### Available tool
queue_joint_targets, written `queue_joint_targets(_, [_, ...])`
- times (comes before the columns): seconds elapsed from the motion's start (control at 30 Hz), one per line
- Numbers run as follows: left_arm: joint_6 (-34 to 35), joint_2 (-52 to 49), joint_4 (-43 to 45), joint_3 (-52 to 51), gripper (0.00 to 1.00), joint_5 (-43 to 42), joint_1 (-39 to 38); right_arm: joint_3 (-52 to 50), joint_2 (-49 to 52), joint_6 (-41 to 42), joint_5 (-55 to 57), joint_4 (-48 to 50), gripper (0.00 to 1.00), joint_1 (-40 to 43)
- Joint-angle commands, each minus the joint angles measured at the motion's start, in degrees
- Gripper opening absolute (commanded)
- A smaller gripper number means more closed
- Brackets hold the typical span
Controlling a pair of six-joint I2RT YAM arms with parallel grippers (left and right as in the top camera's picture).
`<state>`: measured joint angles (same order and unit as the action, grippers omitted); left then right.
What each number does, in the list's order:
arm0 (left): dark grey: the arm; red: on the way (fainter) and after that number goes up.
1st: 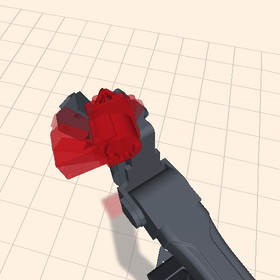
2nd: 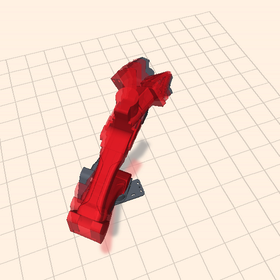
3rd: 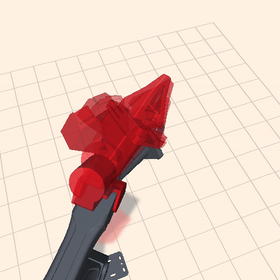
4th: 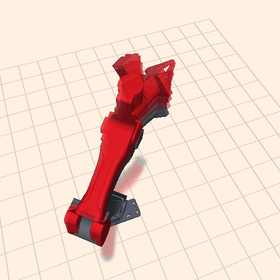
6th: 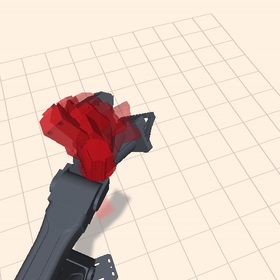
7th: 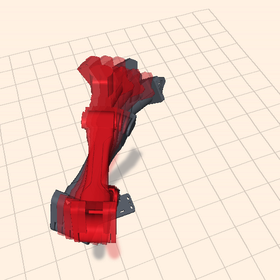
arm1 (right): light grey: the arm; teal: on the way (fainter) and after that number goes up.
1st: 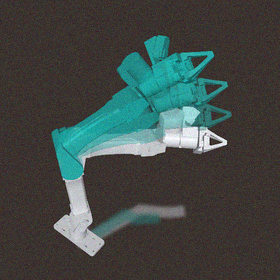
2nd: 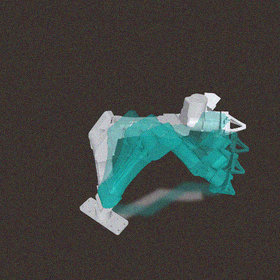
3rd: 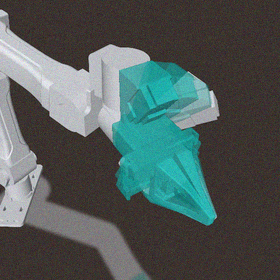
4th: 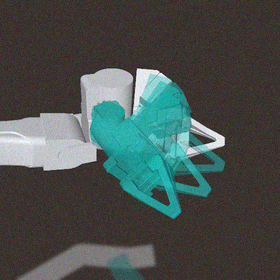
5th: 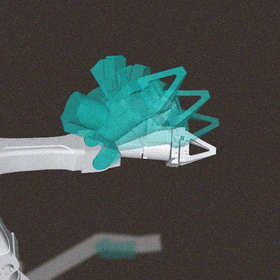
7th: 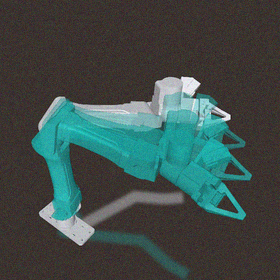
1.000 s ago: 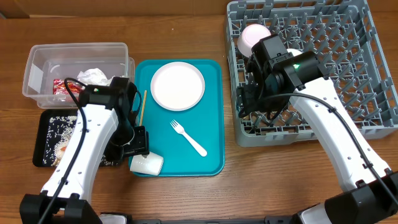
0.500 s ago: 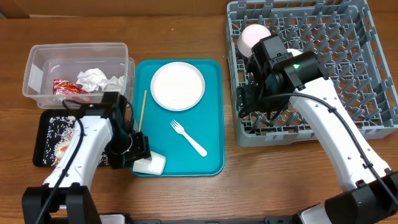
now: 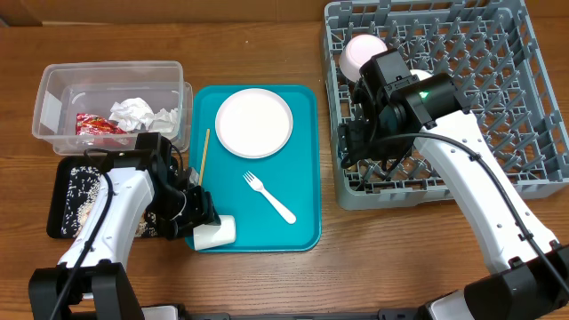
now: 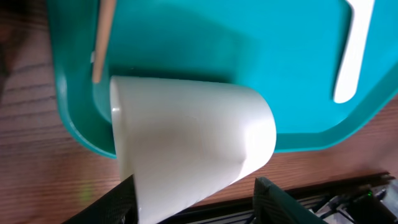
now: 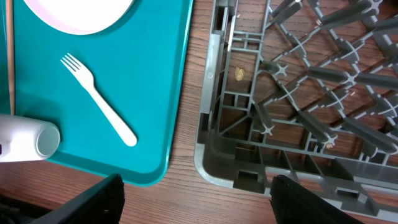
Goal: Sort waste into correct bins and load items into the dishwasher
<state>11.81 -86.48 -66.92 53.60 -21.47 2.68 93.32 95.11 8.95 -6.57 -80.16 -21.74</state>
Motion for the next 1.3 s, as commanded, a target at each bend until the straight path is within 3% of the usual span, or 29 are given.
queue_joint_targets(0.0, [-1.1, 0.4, 0.5, -0.7, 0.58, -3.1, 0.2, 0.7, -0.4, -0.4, 0.6, 0.3, 0.78, 0.2])
queue_joint_targets(0.37, [-1.1, 0.3, 1.8, -0.7, 0.46, -3.0, 0.2, 0.7, -0.4, -0.4, 0.5, 0.1, 0.78, 0.2])
queue_joint_targets(0.67, [-0.9, 0.3, 4.2, -1.0, 0.44, -3.9, 0.2, 0.7, -0.4, -0.4, 0.5, 0.1, 0.79, 0.2])
queue_joint_targets(1.27, [0.0, 0.3, 5.9, -1.0, 0.13, -4.1, 0.2, 0.7, -0.4, -0.4, 0.5, 0.1, 0.79, 0.2])
